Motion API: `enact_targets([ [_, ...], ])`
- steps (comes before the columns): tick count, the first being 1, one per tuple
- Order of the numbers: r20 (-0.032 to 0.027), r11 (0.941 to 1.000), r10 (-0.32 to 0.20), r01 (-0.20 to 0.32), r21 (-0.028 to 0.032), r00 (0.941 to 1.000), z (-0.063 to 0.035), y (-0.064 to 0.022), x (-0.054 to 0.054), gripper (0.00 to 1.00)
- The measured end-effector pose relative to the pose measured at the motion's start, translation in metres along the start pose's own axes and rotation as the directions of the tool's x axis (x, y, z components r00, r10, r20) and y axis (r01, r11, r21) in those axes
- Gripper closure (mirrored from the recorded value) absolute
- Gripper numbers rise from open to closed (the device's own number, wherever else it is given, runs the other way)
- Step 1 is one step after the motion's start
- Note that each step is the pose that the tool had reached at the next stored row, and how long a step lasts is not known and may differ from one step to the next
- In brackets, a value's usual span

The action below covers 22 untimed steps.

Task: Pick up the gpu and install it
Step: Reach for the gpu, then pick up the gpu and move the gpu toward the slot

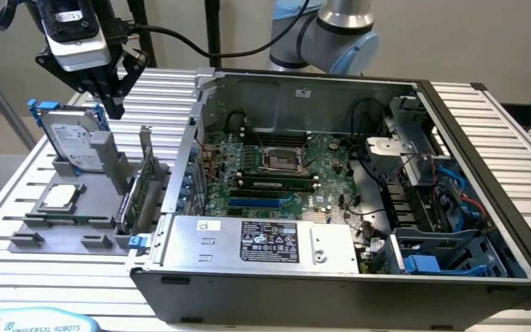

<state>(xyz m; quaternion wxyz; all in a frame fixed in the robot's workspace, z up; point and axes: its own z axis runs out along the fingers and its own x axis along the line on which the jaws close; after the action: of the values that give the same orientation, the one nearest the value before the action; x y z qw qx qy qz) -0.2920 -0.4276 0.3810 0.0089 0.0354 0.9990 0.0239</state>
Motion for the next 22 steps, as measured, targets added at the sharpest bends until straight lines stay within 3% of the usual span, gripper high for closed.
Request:
enact_targets([
  [11,0.0001,1.0,0.0,0.0,-0.0001,1.0,0.0,0.0,0.0,0.88],
  [13,0.0001,1.0,0.0,0.0,-0.0001,1.0,0.0,0.0,0.0001,0.82],
  [17,0.0,1.0,0.0,0.0,0.0,1.0,0.0,0.0,0.0,0.58],
  [22,-0.0013,1.0,0.0,0.0,0.0008,1.0,0.004,-0.0002,0.0001,0.52],
])
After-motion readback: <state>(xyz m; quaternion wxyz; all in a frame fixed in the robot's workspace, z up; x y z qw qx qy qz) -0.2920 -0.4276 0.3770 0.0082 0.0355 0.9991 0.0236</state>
